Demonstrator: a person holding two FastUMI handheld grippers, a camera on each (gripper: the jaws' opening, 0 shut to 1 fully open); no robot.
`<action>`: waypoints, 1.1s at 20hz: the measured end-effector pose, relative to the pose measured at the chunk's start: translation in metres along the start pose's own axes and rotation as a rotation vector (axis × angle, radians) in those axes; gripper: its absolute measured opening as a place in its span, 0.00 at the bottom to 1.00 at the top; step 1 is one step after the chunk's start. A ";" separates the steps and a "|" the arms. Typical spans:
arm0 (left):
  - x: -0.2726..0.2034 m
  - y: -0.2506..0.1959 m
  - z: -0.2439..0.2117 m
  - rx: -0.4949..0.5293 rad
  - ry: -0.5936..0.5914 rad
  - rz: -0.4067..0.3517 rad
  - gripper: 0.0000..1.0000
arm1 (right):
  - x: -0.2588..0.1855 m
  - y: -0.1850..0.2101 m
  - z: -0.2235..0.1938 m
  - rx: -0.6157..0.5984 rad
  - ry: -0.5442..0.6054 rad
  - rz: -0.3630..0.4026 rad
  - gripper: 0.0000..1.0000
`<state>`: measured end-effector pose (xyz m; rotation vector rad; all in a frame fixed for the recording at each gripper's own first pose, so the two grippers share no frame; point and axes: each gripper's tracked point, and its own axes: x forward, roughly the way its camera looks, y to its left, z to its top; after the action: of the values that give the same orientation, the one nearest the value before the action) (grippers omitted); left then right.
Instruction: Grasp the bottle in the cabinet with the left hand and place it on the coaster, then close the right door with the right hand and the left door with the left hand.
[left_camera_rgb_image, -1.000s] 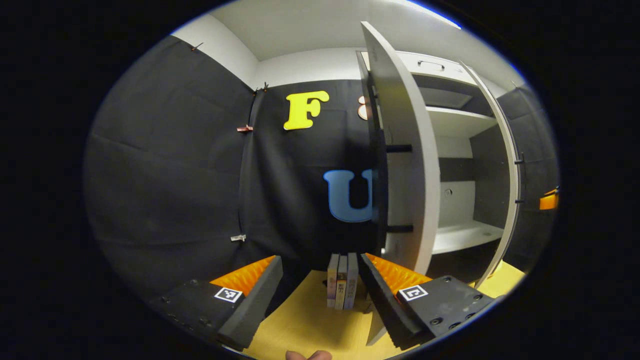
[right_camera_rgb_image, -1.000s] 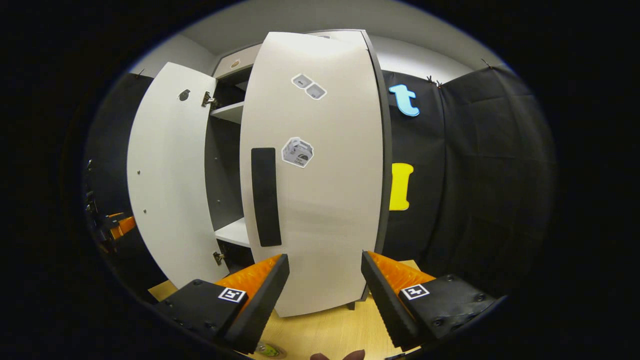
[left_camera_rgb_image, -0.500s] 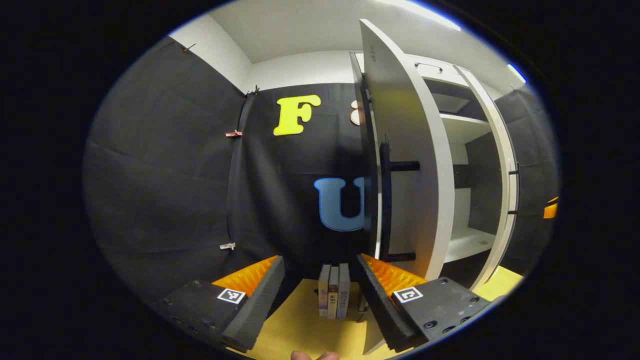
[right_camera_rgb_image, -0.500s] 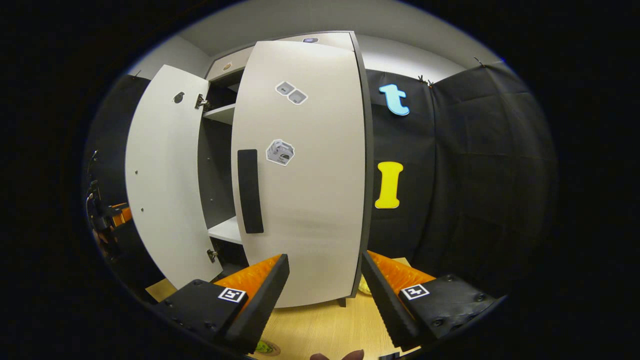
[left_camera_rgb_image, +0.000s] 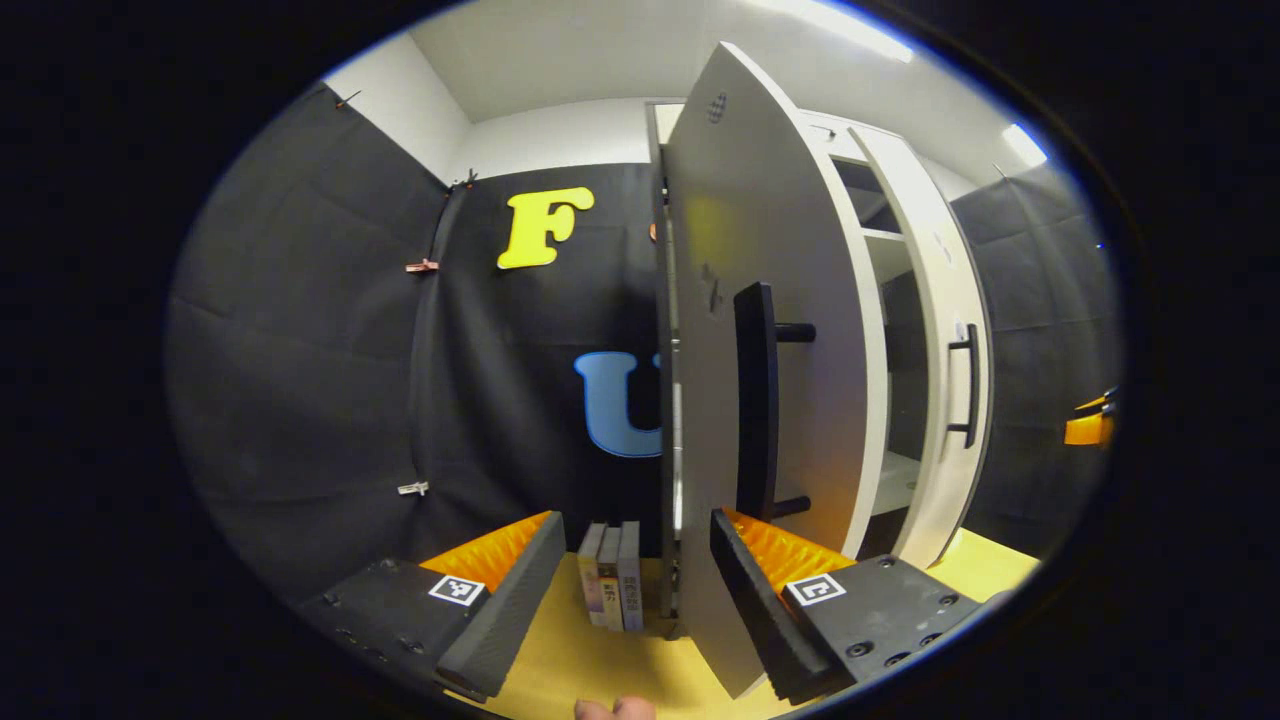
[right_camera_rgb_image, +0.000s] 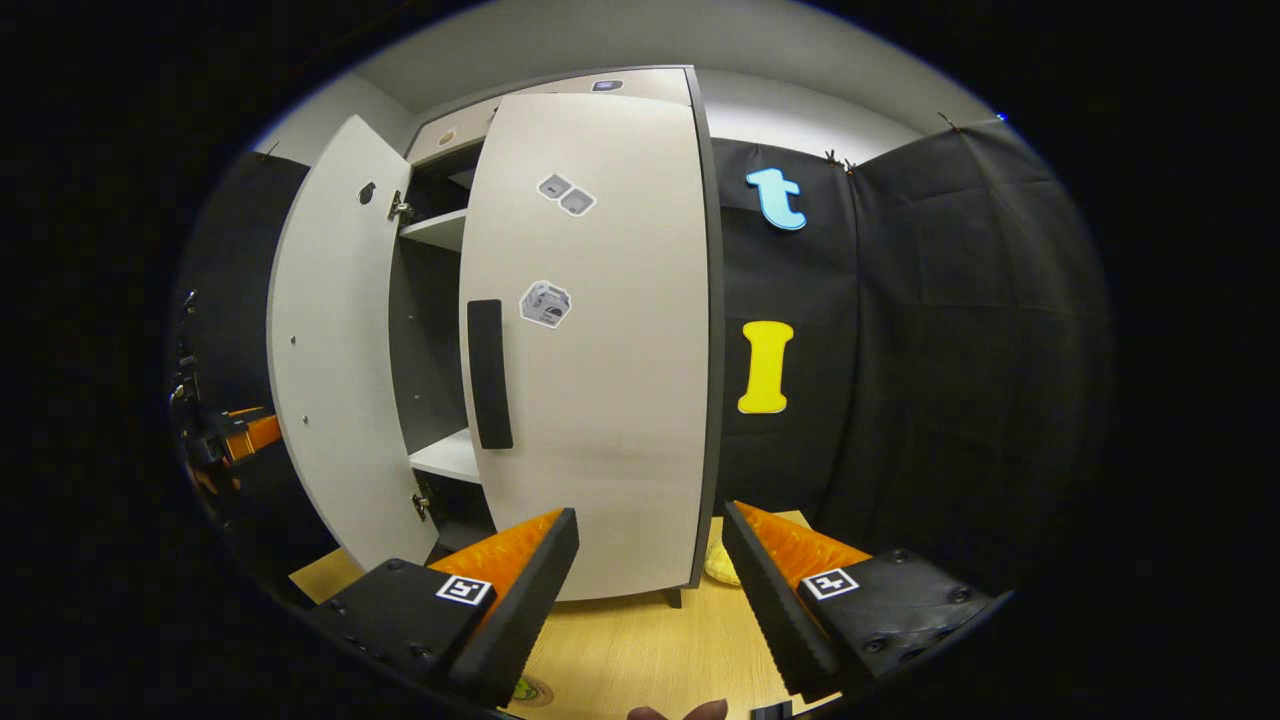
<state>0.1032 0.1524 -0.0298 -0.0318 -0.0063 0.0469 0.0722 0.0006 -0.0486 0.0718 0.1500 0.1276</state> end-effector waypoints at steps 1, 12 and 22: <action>0.002 -0.011 0.000 -0.009 0.000 -0.015 0.94 | -0.002 -0.003 0.000 0.005 0.000 -0.004 0.96; 0.008 -0.107 -0.016 0.022 0.047 -0.153 0.94 | -0.023 -0.041 0.000 0.003 -0.015 -0.055 0.96; -0.031 -0.111 -0.006 0.036 0.029 -0.157 0.92 | -0.027 -0.026 0.021 0.010 -0.099 -0.007 0.96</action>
<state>0.0770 0.0398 -0.0323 0.0037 0.0211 -0.1102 0.0524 -0.0302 -0.0263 0.0871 0.0525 0.1159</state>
